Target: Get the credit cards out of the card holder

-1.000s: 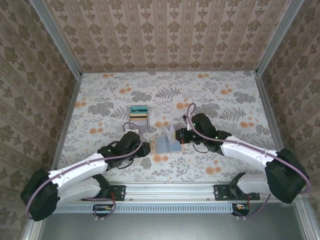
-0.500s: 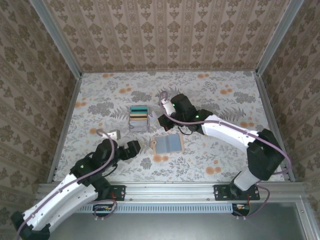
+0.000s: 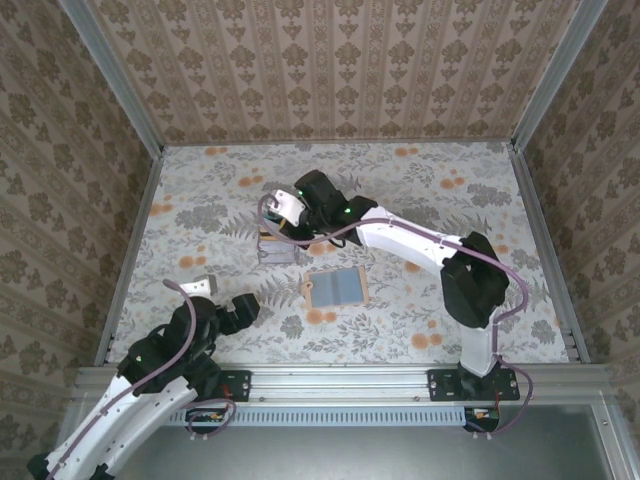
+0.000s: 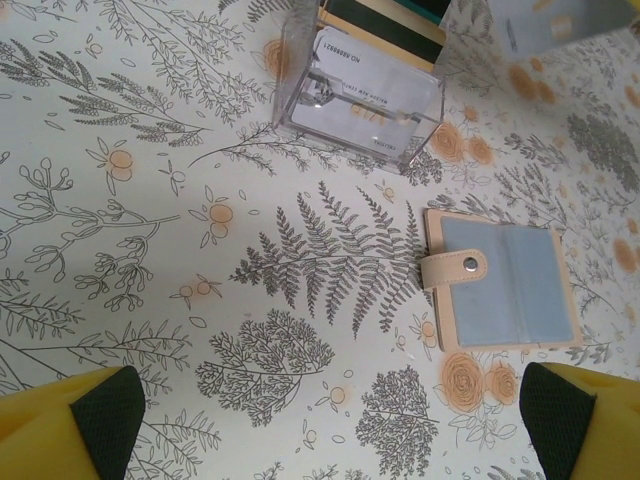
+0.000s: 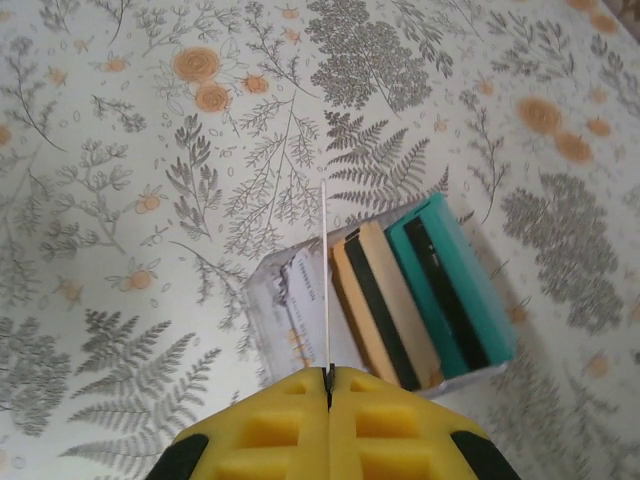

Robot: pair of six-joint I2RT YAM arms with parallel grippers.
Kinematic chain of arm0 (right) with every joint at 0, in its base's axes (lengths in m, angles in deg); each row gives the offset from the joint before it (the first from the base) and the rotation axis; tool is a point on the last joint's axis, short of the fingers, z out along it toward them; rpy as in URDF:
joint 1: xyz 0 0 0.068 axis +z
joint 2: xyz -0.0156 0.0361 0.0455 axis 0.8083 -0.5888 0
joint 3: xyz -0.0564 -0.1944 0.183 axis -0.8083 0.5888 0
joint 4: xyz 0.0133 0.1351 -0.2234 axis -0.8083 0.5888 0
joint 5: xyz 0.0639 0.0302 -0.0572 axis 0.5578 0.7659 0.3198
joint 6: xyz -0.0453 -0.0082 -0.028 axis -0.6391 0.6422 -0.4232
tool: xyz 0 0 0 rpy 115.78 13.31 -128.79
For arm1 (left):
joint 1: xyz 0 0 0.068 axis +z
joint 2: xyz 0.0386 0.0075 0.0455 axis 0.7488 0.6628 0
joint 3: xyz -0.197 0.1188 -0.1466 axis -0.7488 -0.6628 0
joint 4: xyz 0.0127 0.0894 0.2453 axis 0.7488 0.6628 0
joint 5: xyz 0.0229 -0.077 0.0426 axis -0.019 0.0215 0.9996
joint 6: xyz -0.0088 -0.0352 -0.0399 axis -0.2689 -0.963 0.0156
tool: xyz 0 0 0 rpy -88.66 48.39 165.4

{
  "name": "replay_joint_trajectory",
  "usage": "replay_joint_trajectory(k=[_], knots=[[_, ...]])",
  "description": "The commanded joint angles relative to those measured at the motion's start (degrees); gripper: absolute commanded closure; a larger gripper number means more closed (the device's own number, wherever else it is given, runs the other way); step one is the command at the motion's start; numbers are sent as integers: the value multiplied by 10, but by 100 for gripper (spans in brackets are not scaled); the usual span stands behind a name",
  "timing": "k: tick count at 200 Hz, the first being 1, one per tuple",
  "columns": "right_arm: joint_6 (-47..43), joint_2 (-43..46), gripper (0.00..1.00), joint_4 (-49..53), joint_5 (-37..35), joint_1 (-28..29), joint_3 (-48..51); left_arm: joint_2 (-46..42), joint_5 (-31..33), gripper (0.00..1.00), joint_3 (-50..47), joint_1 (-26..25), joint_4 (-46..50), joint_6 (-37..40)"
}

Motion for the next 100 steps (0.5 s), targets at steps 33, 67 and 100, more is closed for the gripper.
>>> replay_joint_trajectory(k=[33,67,100], knots=[[-142,-72,100,159,44,-3,-114,-6,16,0,12,3,26,-10],[-152,-100,100,201,68,-6,-149,-6,23,0,13,3,29,-12],[-155,-140,100,233,55,-8,-187,-8,25,0,14,3,31,-12]])
